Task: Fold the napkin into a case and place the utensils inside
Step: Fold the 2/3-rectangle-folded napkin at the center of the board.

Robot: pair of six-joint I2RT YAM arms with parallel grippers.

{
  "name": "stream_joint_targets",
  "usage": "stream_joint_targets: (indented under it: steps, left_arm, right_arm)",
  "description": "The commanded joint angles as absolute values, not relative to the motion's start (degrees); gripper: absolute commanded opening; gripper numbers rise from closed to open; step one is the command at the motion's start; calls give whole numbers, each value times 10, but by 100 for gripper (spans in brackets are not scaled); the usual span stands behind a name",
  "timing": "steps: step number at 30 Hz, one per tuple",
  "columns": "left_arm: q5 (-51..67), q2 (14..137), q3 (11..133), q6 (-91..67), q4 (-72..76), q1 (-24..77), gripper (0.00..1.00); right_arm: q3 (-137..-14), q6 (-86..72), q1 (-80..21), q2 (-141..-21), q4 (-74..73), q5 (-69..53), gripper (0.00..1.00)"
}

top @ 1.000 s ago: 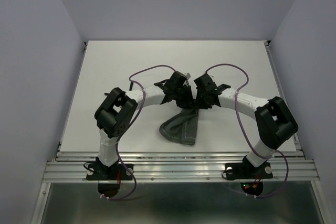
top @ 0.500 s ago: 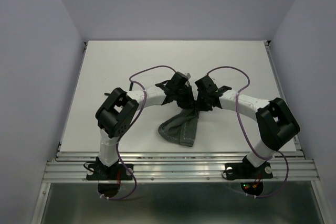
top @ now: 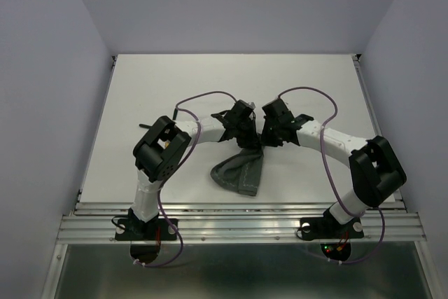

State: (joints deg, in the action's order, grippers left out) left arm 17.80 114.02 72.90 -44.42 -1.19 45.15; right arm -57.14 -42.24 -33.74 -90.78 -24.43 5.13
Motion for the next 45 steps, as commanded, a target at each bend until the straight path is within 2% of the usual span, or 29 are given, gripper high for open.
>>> stream_joint_targets:
  steps: [1,10,24,38,45]
  left_arm:
    - [177,1154,754,-431,-29,461,0]
    - [187,1159,762,-421,-22,461,0]
    - [278,1191,802,-367,-4,464,0]
    - [359,1194,780,-286,29,463,0]
    - [363,1194,778,-301,44,463,0]
  right_arm:
    - [-580,-431,-339,-874,-230,58,7]
    - [-588,-425,-339,-881,-235,52,6]
    - [-603,-432,-339,-890,-234,66,6]
    - [-599,-434,-328,-914,-221,64,4]
    - [-591,-443,-323,-931,-204,48,4]
